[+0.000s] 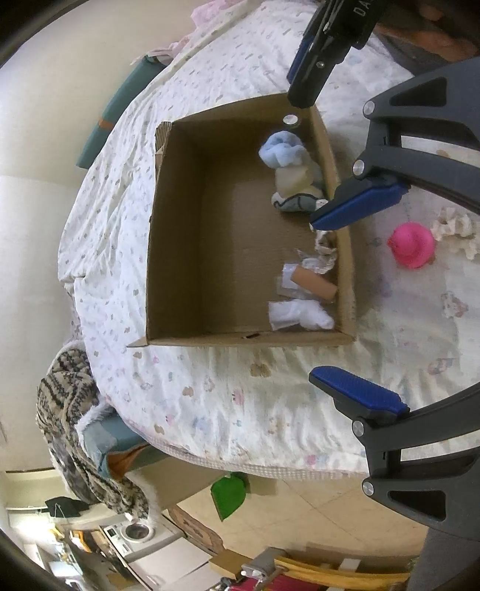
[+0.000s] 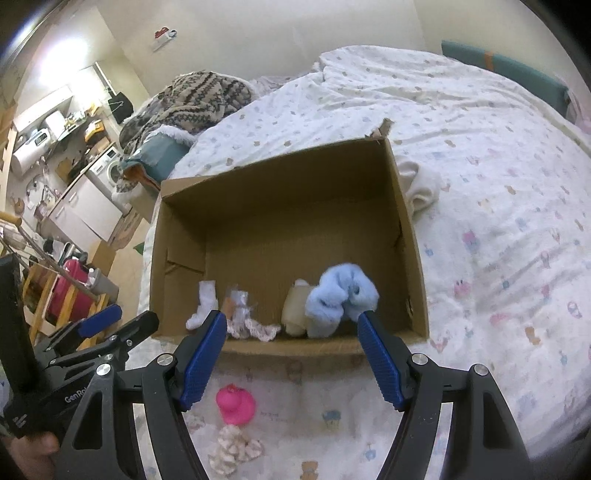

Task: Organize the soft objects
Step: 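Lift both open grippers out of the box toward the pink duck, then grasp the pink duck with the left gripper while the right gripper grasps the white scrunchie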

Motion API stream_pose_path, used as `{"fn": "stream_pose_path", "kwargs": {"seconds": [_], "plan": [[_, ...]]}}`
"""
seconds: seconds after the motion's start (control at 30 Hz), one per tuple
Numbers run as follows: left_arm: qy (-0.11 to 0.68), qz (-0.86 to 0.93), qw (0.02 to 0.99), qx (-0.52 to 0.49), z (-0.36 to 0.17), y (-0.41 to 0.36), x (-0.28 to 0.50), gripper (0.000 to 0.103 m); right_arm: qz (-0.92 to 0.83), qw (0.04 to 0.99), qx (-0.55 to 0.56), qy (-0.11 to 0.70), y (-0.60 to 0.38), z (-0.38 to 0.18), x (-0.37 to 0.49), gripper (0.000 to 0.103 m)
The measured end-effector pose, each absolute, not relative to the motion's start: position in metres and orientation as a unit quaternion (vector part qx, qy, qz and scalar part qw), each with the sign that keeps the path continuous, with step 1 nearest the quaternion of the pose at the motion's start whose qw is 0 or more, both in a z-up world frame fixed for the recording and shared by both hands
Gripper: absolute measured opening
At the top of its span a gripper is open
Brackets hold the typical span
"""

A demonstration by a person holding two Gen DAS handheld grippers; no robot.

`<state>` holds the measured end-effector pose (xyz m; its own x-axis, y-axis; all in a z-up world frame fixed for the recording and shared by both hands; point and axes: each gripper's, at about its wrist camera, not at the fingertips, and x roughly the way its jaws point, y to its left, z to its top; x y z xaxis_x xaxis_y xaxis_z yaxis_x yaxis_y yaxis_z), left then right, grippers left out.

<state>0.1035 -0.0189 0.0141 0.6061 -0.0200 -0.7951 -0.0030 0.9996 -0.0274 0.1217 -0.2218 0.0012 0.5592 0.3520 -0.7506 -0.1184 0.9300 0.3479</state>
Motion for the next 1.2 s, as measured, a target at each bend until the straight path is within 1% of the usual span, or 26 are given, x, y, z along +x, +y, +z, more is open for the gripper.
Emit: {"fn": "stream_pose_path", "kwargs": {"seconds": [0.37,0.53,0.77,0.83,1.03,1.13,1.2], "plan": [[0.453,0.003,0.891,-0.016,0.013,-0.010,0.075,0.074,0.149,0.858,0.131,0.473,-0.216,-0.005,0.094,0.078],[0.460,0.004,0.888,-0.019,0.011,-0.007,0.064,0.074,0.146,0.857,0.114,0.481,-0.208,-0.008,0.082,0.078],[0.472,0.022,0.881,-0.038,0.002,0.003,0.058,0.074,0.147,0.845,0.139,0.495,-0.210,-0.014,0.078,0.078],[0.482,0.024,0.875,-0.042,-0.004,0.005,0.061,0.074,0.142,0.841,0.148,0.500,-0.213,-0.017,0.080,0.078],[0.554,-0.012,0.828,-0.089,-0.039,0.001,0.072,0.074,0.142,0.820,0.176,0.526,-0.218,-0.030,0.084,0.078],[0.575,-0.036,0.813,-0.086,-0.053,-0.013,0.079,0.073,0.135,0.811,0.187,0.538,-0.222,-0.037,0.086,0.078],[0.575,-0.051,0.814,-0.072,-0.057,-0.025,0.084,0.073,0.129,0.806,0.195,0.544,-0.226,-0.041,0.087,0.078]]}}
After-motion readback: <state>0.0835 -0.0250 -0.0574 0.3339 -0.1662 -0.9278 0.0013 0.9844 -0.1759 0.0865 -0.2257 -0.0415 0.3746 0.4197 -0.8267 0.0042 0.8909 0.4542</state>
